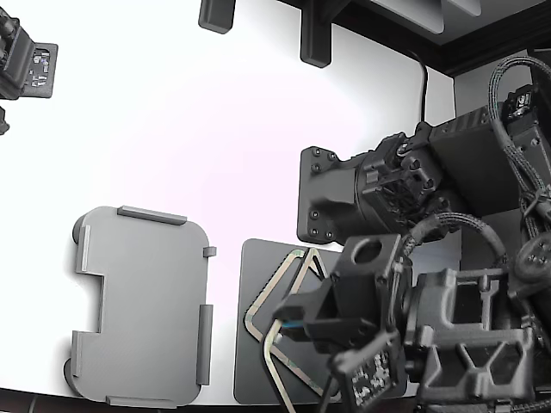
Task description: Grab top frame and put it into gray box.
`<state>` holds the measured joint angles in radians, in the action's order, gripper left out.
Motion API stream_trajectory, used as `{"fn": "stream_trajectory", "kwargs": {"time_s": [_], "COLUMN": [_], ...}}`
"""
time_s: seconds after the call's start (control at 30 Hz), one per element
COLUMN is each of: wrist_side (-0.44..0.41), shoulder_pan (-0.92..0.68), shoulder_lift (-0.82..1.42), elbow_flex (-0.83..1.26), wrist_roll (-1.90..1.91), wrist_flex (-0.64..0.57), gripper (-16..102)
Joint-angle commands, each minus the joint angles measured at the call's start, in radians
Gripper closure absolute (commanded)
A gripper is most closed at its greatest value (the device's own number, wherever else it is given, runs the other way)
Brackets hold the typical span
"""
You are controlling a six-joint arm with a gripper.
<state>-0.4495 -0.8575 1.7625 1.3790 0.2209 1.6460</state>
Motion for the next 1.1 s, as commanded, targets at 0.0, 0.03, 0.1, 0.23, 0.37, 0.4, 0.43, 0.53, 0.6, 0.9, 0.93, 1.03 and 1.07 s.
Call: {"fn": "stream_trajectory", "kwargs": {"time_s": [0.0, 0.03, 0.1, 0.23, 0.37, 0.4, 0.43, 0.53, 0.6, 0.9, 0.93, 1.03, 1.07], "wrist_side": [0.018, 0.031, 0.049, 0.077, 0.044, 0.04, 0.052, 0.084, 0.106, 0.293, 0.308, 0.347, 0.356], "shoulder_pan": [0.112, 0.132, 0.176, 0.255, 0.288, 0.295, 0.304, 0.33, 0.339, 0.387, 0.393, 0.402, 0.405], "shoulder_lift": [0.032, 0.035, 0.029, -0.002, -0.034, -0.049, -0.067, -0.123, -0.13, -0.176, -0.186, -0.213, -0.222], "elbow_flex": [-0.02, -0.017, -0.026, -0.04, -0.014, -0.011, -0.011, -0.046, -0.049, -0.054, -0.054, -0.063, -0.064], "wrist_roll": [0.337, 0.339, 0.324, 0.525, 1.108, 1.321, 1.489, 1.513, 1.572, 1.827, 1.829, 1.844, 1.841], "wrist_flex": [0.009, 0.009, 0.009, 0.009, 0.008, 0.008, 0.008, 0.009, 0.009, 0.009, 0.009, 0.011, 0.011], "gripper": [99, 99, 98, 97, 98, 98, 98, 98, 98, 98, 98, 98, 98]}}
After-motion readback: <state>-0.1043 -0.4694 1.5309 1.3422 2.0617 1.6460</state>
